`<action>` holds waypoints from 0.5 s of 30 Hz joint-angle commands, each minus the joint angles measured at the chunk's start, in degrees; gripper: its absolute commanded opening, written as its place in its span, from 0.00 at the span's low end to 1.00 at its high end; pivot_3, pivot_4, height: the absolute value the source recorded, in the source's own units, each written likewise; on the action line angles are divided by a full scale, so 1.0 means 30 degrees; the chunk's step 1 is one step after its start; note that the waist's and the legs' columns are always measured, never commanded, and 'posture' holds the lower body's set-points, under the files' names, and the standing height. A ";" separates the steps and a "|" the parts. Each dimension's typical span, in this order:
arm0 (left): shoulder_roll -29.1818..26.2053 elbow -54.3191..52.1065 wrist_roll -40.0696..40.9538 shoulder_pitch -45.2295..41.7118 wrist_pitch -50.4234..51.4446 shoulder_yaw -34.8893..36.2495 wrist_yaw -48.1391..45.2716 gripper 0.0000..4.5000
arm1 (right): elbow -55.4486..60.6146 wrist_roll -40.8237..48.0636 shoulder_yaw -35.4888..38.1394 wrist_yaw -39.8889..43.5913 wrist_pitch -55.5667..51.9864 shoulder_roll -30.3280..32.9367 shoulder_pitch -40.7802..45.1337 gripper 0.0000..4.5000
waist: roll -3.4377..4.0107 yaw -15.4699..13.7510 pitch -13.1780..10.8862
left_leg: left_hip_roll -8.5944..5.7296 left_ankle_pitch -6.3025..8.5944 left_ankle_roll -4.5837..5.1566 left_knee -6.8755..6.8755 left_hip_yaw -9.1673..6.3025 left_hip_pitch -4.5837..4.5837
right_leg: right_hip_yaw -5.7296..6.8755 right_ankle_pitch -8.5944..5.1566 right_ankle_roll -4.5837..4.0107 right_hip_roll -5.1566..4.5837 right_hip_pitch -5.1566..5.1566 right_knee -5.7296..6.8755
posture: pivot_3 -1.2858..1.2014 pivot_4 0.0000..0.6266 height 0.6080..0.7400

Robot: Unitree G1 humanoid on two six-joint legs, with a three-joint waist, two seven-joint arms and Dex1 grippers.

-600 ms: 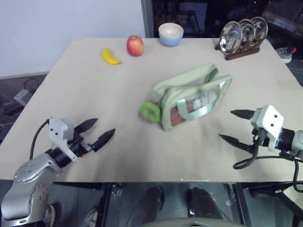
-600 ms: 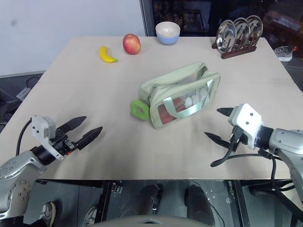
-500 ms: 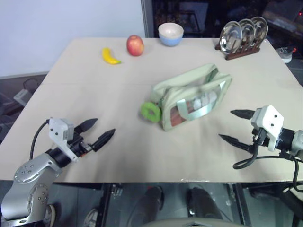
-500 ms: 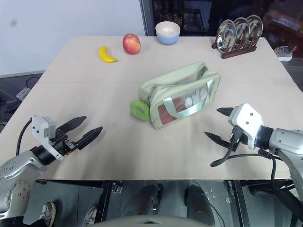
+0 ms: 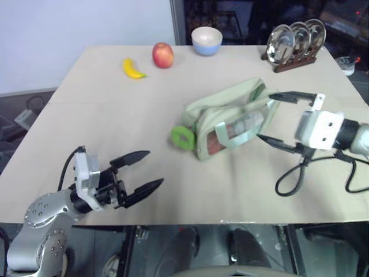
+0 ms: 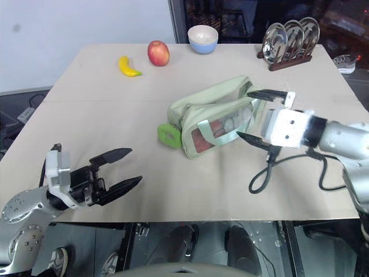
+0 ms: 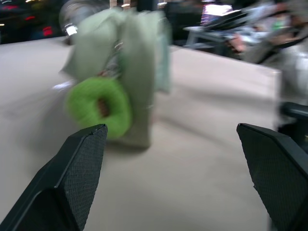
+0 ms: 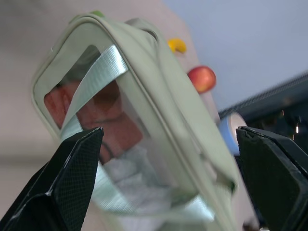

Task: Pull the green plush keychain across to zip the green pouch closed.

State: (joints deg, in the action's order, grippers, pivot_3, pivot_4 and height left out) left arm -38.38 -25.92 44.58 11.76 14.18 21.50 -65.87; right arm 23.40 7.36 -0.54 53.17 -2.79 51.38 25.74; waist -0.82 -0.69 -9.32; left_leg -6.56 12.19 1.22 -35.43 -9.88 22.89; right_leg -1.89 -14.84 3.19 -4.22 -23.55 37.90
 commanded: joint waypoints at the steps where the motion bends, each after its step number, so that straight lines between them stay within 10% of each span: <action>1: -0.0276 -0.0407 0.0628 -0.0225 -0.0101 0.0148 -0.0469 0.99 | -0.1244 -0.1295 -0.1273 -0.0001 0.1344 -0.0687 0.1774 1.00 | -0.0001 0.0030 0.0000 | -0.0001 -0.0002 -0.0002 0.0000 0.0003 0.0002 | -0.0007 0.0001 0.0000 0.0000 -0.0002 0.0000 | 0.52 0.24 1.00; 7: -0.0380 -0.1180 0.1626 -0.0015 0.0389 0.0273 -0.0825 0.99 | -0.3940 -0.3052 -0.3121 0.0126 0.2896 -0.1995 0.4262 1.00 | -0.0002 0.0131 -0.0002 | 0.0001 -0.0031 -0.0064 0.0007 0.0018 0.0002 | -0.0041 0.0005 0.0000 0.0011 -0.0021 -0.0006 | 0.52 0.24 1.00; 15: -0.0143 -0.1477 0.2298 0.0453 0.0526 0.0767 -0.0497 1.00 | -0.6592 -0.3162 -0.4113 0.1592 0.3600 -0.2813 0.6305 0.28 | 0.0002 0.0257 -0.0004 | 0.0006 -0.0027 -0.0067 0.0009 0.0037 -0.0003 | -0.0075 0.0006 -0.0002 0.0023 -0.0027 -0.0005 | 0.52 0.24 1.00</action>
State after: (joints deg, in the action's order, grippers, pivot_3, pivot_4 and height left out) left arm -38.89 -28.57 50.29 12.96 15.99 22.29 -67.82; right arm 3.10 -3.14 -13.20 57.32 8.49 43.10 42.47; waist -0.81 0.08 -9.33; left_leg -6.54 12.11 1.01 -35.40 -9.74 22.87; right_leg -2.15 -14.81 3.19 -4.14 -23.64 37.89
